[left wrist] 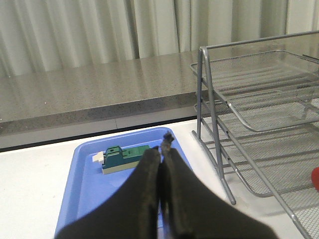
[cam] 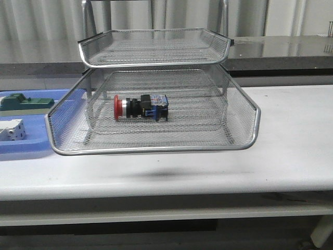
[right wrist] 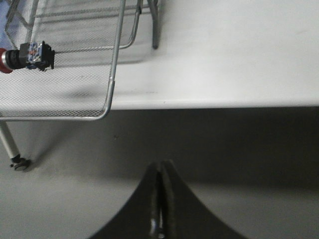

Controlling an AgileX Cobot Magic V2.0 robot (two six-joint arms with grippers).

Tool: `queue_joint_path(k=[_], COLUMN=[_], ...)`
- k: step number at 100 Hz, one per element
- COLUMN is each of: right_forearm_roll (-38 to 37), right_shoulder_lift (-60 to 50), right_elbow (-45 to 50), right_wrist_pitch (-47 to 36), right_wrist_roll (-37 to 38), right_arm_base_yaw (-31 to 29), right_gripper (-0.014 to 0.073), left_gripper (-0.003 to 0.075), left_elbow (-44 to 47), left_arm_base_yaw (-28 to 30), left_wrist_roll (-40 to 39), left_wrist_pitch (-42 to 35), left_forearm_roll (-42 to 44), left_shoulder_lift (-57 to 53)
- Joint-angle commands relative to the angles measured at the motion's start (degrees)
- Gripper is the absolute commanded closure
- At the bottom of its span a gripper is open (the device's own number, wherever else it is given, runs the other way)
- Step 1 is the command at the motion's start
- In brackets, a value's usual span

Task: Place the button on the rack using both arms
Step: 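Push the middle mesh tray back into the rack with the right gripper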

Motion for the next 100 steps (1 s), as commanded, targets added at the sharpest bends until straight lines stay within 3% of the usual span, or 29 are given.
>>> queue_joint_path(k=[1,28,65,100], right_forearm_roll=[4.1,10.2,11.3,14.8], right_shoulder_lift=[4.4,16.2,31.4,44.1], right_elbow=[-1.9,-1.9,-1.9,-1.9], right_wrist_pitch=[-4.1,-8.3,-19.1,-29.5], right_wrist_roll=[-1.7,-5.4,-5.3,-5.1], right_arm_base_yaw=[-0.1,2.4,17.3,26.9], right_gripper=[0.0663,0.0663,0.0663,0.0654], left_gripper=[0.0741,0.0741,0.0741,0.0741], left_elbow=[-1.5,-1.5,-1.5,-1.5], left_arm_base_yaw=[0.0,0.0,0.0,0.0], left_wrist_roll=[-0.6,-0.6,-0.6,-0.6], left_wrist_pitch=[-4.3,-4.3,-4.3,-4.3], left_forearm_roll=[-0.8,-0.8,-0.8,-0.8], left_shoulder_lift=[0.4,0.4,0.4,0.4])
